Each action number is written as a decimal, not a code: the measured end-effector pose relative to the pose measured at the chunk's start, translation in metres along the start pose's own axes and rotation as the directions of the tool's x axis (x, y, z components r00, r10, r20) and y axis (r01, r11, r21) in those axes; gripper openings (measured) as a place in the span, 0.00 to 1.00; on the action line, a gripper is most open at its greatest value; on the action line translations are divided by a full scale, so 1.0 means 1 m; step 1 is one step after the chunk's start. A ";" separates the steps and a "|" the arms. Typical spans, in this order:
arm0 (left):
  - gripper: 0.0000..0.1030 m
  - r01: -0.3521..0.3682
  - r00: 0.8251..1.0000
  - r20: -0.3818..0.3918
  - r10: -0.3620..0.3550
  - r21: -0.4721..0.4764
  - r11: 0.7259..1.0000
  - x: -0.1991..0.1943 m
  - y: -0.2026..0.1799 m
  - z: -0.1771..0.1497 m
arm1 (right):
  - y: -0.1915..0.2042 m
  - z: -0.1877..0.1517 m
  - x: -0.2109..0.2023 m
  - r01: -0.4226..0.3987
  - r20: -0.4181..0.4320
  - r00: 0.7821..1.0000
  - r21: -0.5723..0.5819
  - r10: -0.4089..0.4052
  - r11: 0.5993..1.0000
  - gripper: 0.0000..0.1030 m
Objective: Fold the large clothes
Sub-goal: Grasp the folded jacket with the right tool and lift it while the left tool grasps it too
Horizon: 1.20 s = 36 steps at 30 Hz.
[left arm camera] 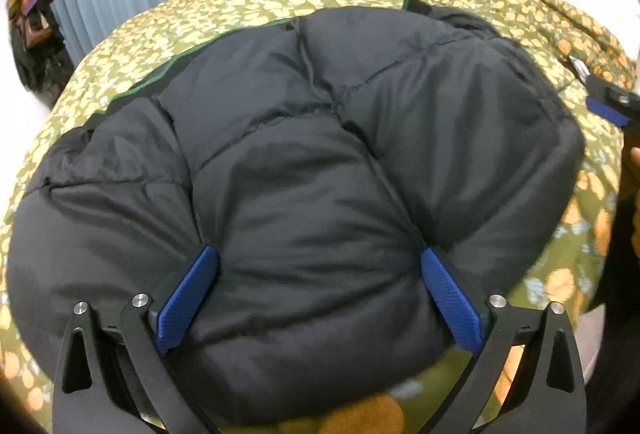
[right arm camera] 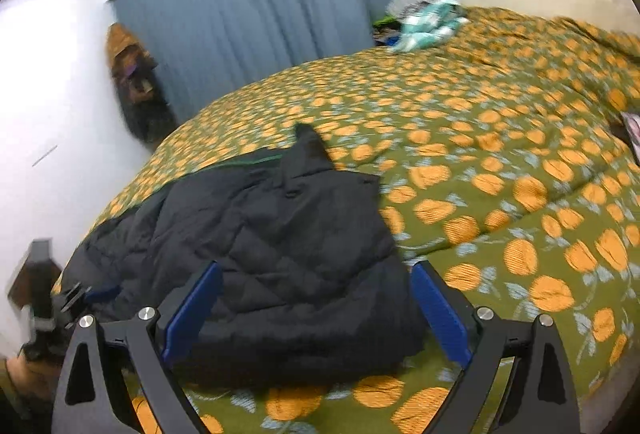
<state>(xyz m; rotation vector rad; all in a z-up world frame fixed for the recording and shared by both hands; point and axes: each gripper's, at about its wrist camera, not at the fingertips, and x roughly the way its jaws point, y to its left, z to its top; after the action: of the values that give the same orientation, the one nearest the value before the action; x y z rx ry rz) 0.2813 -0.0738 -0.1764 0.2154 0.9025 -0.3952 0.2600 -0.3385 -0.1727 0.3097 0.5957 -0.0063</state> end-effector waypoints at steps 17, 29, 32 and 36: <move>0.99 0.195 0.981 -0.024 -0.194 0.032 0.980 0.029 -0.030 0.028 | -0.060 -0.037 0.063 -0.139 -0.092 0.960 0.662 0.264 0.737 0.96; 0.93 0.358 0.928 -0.109 -0.356 0.005 0.934 -0.006 -0.023 0.190 | 0.027 -0.006 0.013 -0.126 0.031 0.992 0.210 0.122 0.969 0.22; 0.92 0.409 0.881 -0.293 -0.372 0.075 0.909 0.033 -0.068 0.226 | 0.041 -0.001 0.006 -0.117 0.056 0.992 0.102 0.112 0.988 0.22; 0.92 0.425 0.812 -0.486 -0.322 0.115 0.898 0.074 -0.122 0.237 | 0.059 0.001 -0.006 -0.111 0.086 0.990 -0.022 0.113 0.994 0.22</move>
<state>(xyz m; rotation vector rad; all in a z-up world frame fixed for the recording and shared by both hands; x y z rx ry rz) 0.4409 -0.2843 -0.0945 0.3433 1.3783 -0.8429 0.2608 -0.2828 -0.1514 0.3245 0.4906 0.0926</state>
